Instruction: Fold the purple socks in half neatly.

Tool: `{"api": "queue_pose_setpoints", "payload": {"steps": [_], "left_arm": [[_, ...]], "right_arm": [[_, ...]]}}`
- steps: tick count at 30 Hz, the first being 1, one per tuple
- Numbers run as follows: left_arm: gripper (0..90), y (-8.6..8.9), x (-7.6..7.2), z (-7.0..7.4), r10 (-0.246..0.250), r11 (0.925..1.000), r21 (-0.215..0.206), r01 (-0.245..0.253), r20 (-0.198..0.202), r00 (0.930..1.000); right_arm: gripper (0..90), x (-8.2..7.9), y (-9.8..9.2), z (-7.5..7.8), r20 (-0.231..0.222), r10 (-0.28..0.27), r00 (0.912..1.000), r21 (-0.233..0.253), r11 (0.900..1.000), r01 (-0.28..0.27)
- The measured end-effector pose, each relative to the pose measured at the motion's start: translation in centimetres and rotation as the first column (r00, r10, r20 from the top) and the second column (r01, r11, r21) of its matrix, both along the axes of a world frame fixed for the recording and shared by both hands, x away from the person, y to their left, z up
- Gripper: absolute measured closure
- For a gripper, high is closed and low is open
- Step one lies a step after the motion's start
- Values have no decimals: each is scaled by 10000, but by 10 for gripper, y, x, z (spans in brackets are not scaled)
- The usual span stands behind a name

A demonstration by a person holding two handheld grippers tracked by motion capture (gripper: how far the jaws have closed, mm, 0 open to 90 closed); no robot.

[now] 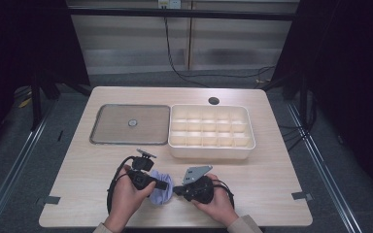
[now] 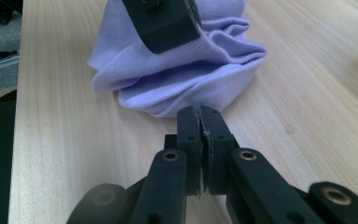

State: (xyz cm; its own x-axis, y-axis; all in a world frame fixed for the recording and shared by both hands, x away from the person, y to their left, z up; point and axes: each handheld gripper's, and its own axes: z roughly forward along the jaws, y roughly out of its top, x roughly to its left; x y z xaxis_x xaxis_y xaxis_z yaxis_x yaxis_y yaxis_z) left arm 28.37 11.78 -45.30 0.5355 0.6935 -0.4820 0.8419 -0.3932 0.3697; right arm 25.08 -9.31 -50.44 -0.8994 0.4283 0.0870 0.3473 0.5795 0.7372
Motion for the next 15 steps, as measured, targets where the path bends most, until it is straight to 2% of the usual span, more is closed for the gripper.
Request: {"api": "queue_pose_setpoints", "payload": {"steps": [7,8,9,15], "left_arm": [[827,-1,0,-2,-123,9999,63,123,-27,9999],[827,-3,-1,-3,134,9999,-53,-135,-74,9999],[826,-2,0,-3,-49,10000,7,49,-102,9999],[826,-2,0,-3,-52,10000,32,53,-78,10000]], "right_arm": [[873,0,0,0,61,18,10000,-38,10000,-18],[873,0,0,0,60,17,10000,-28,10000,-17],[873,0,0,0,29,22,10000,20,10000,-22],[873,0,0,0,24,30,10000,11,10000,-30]]}}
